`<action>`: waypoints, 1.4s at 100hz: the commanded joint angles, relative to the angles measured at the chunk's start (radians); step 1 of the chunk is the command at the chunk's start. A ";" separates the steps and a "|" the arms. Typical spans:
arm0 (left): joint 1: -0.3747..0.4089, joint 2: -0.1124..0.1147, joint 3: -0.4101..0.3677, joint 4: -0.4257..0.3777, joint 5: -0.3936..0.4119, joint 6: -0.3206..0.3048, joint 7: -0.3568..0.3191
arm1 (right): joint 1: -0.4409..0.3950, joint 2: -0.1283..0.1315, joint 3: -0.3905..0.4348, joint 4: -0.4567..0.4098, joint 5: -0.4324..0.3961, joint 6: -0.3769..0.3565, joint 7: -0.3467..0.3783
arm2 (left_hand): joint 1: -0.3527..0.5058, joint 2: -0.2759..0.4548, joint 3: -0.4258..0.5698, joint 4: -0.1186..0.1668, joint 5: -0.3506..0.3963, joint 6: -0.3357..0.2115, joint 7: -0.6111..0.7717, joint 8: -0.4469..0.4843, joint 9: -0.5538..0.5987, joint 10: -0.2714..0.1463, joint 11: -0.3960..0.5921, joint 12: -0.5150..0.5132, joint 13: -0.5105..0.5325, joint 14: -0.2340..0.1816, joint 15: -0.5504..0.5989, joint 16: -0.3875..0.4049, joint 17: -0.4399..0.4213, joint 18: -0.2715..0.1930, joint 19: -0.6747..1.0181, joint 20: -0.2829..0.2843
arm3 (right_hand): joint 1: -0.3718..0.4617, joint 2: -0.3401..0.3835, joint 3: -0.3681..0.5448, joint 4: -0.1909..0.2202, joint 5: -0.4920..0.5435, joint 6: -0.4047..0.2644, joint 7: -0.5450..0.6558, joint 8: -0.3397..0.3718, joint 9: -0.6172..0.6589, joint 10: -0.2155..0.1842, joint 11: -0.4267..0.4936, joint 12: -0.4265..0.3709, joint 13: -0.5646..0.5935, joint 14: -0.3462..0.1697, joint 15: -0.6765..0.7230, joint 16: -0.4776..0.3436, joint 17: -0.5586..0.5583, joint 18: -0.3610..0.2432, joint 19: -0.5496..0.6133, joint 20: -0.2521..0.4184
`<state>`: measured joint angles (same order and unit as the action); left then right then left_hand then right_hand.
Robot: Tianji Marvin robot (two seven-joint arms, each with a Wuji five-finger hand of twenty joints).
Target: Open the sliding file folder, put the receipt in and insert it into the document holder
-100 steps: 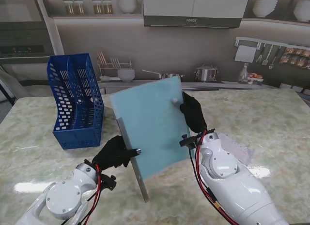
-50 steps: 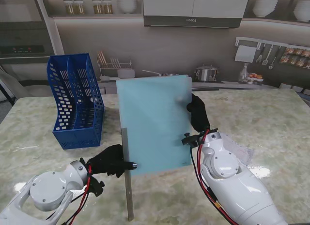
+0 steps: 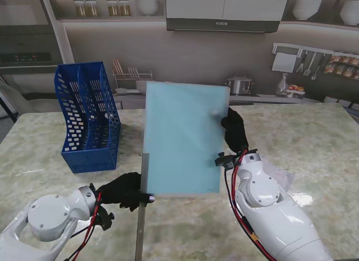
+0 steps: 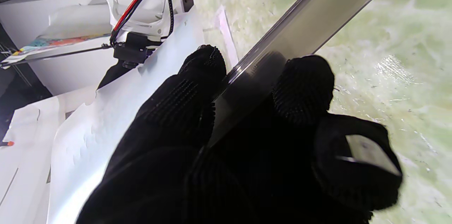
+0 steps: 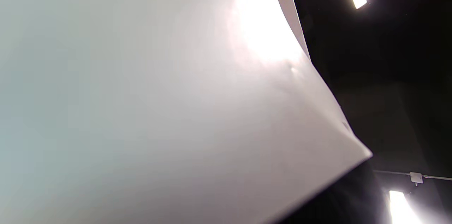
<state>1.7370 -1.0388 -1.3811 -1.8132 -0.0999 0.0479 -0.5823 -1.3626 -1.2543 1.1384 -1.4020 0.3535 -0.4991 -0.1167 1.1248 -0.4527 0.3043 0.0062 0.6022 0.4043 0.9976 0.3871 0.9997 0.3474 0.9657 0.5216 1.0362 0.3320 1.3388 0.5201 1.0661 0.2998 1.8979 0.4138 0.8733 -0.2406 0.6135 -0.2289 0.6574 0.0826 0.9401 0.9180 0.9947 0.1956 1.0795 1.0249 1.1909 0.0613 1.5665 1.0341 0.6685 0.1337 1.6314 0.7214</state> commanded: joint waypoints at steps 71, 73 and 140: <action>-0.011 -0.032 0.036 0.022 0.005 0.133 0.138 | 0.045 -0.032 0.001 0.123 0.031 0.128 -0.016 | -0.312 0.106 0.107 -0.052 0.068 0.168 -0.552 -0.097 -0.132 0.018 0.039 0.061 -0.093 0.197 -0.019 0.083 -0.024 -0.300 -0.090 -0.063 | 0.066 0.071 0.117 0.046 0.035 -0.209 0.043 0.018 0.025 0.036 0.010 0.015 0.035 -0.018 0.007 0.015 0.020 -0.078 0.059 -0.017; -0.011 -0.034 0.037 0.021 0.010 0.137 0.148 | 0.046 -0.032 0.001 0.126 0.031 0.133 -0.016 | -0.326 0.106 0.113 -0.055 0.071 0.173 -0.596 -0.114 -0.145 0.028 0.029 0.061 -0.107 0.204 -0.027 0.090 -0.035 -0.293 -0.099 -0.060 | 0.066 0.070 0.118 0.046 0.035 -0.208 0.043 0.018 0.025 0.037 0.010 0.015 0.035 -0.017 0.007 0.015 0.020 -0.078 0.059 -0.017; -0.014 -0.111 0.078 0.007 0.047 0.108 0.490 | 0.084 -0.045 -0.041 0.269 0.058 0.231 0.075 | -0.382 0.157 0.083 -0.072 0.019 0.099 -0.920 -0.166 -0.344 0.029 -0.209 -0.017 -0.407 0.251 -0.241 0.126 -0.365 -0.106 -0.291 0.136 | 0.066 0.059 0.137 0.041 0.033 -0.186 0.046 0.008 0.021 0.053 0.017 0.014 0.033 0.000 0.018 0.012 0.013 -0.066 0.076 -0.020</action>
<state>1.7239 -1.1376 -1.3157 -1.7974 -0.0558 0.1730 -0.1054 -1.2747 -1.2888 1.1099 -1.1535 0.4073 -0.2857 -0.0527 0.7644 -0.3020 0.3841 -0.0357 0.5611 0.5030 0.0637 0.1985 0.6628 0.4480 0.7948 0.5240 0.6773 0.4386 1.1437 0.6572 0.7441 0.3214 1.6284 0.4721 0.8732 -0.2406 0.6215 -0.2289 0.6556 0.0818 0.9263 0.9175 0.9947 0.1955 1.0793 1.0257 1.1909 0.0613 1.5674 1.0341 0.6685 0.1336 1.6315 0.7211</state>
